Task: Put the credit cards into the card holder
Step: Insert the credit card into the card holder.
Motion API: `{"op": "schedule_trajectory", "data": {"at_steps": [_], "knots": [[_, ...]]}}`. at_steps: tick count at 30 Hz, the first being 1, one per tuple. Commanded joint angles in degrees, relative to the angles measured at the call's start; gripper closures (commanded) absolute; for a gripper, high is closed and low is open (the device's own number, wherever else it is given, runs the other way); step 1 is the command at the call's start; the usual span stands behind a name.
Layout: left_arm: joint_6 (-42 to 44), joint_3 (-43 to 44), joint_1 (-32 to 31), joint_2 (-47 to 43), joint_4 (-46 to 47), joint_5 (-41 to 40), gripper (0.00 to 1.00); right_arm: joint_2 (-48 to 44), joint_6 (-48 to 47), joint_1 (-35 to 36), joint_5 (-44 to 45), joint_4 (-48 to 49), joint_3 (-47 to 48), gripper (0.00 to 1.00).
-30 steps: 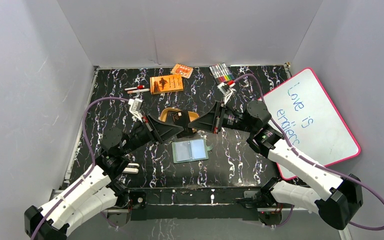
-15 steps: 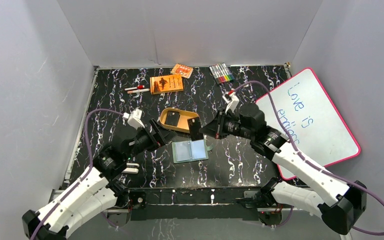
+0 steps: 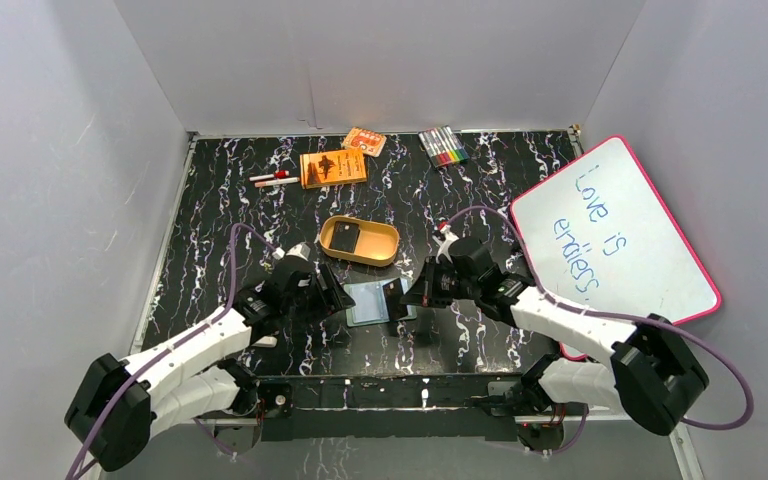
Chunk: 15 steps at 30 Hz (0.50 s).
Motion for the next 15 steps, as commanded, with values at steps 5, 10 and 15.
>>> {"op": "schedule_trajectory", "data": {"at_steps": [5,10,15], "knots": [[0.69,-2.24,-0.17,3.28,5.07,-0.12,0.33,7.28,2.17,0.00,1.89,13.38,-1.25,1.00],[0.57,-3.00,-0.14,5.91,6.52,-0.04,0.35,10.26,2.12,0.00,2.79,16.38,-1.65,1.00],[0.41,-3.32,-0.15,7.43,7.13,-0.20,0.37,13.18,1.88,-0.09,3.10,18.82,-2.10,1.00]]}}
